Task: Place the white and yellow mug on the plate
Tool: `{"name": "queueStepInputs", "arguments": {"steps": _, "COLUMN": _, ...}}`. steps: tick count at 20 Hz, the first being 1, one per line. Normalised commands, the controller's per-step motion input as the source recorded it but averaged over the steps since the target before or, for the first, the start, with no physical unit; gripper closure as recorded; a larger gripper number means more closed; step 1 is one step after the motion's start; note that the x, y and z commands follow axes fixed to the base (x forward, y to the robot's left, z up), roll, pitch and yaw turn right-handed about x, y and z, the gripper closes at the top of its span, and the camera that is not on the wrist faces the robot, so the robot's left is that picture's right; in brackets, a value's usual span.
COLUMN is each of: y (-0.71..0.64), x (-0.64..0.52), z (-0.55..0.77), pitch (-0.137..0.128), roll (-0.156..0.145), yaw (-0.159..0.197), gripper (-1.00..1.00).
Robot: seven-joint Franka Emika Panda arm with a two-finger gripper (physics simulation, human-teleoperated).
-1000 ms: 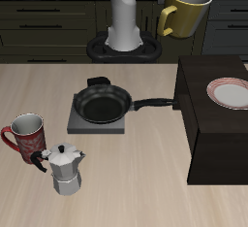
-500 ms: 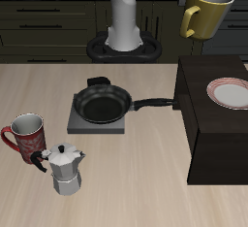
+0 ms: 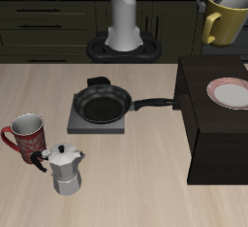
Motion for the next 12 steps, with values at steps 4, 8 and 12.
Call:
{"name": "queueStepInputs", "arguments": {"steps": 4, "y": 0.33, "x": 0.14, "z": -0.15, "pitch": 0.019, "roll": 0.027, "yaw": 0.010, "gripper": 1.00}}
{"name": "queueStepInputs", "arguments": {"steps": 8, "y": 0.37, "x": 0.12, "z": -0.15, "pitch": 0.014, "roll": 0.032, "yaw": 0.027, "gripper": 1.00}}
{"name": "queueStepInputs", "arguments": {"steps": 12, "y": 0.15, "x": 0.09, "z": -0.10, "pitch": 0.010, "roll": 0.005, "yaw": 0.009, "gripper": 1.00}}
